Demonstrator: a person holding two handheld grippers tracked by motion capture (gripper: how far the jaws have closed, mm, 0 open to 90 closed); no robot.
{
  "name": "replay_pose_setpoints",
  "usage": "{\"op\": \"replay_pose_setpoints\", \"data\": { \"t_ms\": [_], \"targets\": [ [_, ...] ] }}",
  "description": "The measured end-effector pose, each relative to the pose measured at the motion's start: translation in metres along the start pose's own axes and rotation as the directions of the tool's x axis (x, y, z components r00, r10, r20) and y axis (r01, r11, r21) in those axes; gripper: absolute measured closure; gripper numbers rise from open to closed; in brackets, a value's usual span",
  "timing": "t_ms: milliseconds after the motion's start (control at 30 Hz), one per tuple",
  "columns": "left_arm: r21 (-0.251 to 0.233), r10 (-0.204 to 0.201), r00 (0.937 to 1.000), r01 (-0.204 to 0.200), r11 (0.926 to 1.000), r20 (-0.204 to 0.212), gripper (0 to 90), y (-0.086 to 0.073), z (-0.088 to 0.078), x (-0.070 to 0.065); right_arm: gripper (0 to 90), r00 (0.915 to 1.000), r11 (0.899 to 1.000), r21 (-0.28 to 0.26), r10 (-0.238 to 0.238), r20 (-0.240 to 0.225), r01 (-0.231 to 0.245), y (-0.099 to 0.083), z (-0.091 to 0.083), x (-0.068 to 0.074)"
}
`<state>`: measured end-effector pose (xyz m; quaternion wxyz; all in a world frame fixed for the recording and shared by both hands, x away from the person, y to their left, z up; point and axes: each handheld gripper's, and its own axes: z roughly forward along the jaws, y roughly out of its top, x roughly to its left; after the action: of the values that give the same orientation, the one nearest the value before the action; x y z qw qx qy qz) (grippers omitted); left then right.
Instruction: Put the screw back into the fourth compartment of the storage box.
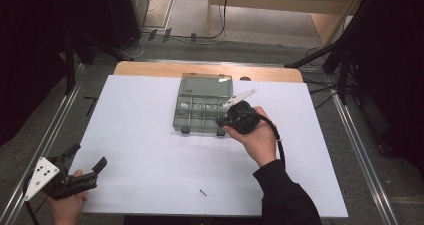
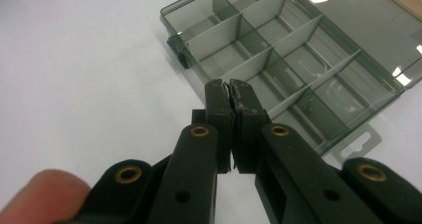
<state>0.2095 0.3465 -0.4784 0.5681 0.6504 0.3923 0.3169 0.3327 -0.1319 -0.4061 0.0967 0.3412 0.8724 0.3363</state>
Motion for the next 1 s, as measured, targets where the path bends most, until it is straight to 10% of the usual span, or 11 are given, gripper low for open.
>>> {"op": "replay_pose_setpoints", "data": {
  "t_ms": [1000],
  "targets": [
    [0.001,0.002,1.0000,-0.002,1.0000,0.000,1.2,0.000,0.000,0.000,89.8,0.9956,0.997,0.043,0.067,0.064,-0.070,0.027,0.019,-0.050]
  ]
}}
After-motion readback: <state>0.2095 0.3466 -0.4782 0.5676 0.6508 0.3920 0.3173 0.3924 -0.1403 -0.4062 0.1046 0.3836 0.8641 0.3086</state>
